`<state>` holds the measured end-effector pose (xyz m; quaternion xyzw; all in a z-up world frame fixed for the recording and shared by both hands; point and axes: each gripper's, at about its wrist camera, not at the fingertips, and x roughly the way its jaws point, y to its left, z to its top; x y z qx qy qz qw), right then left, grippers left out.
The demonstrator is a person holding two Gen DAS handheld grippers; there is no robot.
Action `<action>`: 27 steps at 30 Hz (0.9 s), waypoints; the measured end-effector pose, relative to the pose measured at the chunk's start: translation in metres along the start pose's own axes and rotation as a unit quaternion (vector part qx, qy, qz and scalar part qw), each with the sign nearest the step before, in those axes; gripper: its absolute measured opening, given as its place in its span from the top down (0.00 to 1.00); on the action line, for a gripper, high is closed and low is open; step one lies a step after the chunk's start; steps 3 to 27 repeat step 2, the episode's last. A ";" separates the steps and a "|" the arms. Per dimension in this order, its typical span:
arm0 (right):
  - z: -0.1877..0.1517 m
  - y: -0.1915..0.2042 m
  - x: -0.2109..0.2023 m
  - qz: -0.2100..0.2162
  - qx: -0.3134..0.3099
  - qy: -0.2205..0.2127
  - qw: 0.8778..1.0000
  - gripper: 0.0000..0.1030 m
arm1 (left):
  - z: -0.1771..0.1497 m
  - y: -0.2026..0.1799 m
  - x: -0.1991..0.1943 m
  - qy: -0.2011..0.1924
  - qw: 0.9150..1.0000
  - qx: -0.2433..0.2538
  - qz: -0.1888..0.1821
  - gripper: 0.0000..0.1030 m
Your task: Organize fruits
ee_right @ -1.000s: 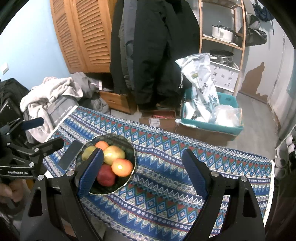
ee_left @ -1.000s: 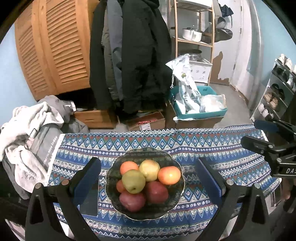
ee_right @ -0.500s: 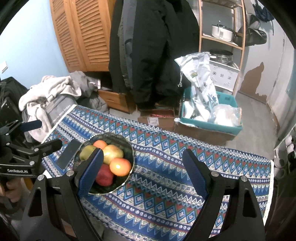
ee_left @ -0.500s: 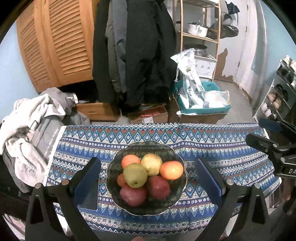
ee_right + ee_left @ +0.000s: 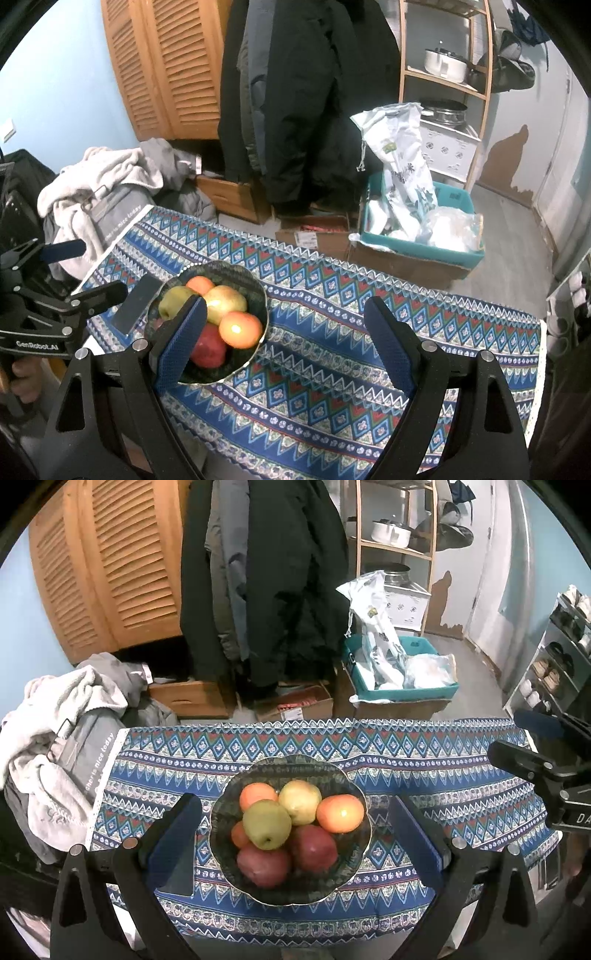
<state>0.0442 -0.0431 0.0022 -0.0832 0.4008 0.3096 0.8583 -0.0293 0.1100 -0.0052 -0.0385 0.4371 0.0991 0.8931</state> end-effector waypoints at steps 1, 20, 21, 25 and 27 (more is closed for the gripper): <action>0.000 -0.001 0.000 -0.001 -0.001 0.000 1.000 0.17 | 0.000 0.000 0.000 0.001 1.000 0.001 0.000 0.01; -0.001 -0.001 0.000 0.000 -0.001 0.000 1.000 0.17 | 0.000 -0.001 0.001 0.003 1.000 0.002 -0.001 0.01; -0.001 -0.001 0.000 0.000 -0.001 0.000 1.000 0.17 | 0.000 -0.001 0.001 0.003 1.000 0.002 -0.001 0.01; -0.001 -0.001 0.000 0.000 -0.001 0.000 1.000 0.17 | 0.000 -0.001 0.001 0.003 1.000 0.002 -0.001 0.01; -0.001 -0.001 0.000 0.000 -0.001 0.000 1.000 0.17 | 0.000 -0.001 0.001 0.003 1.000 0.002 -0.001 0.01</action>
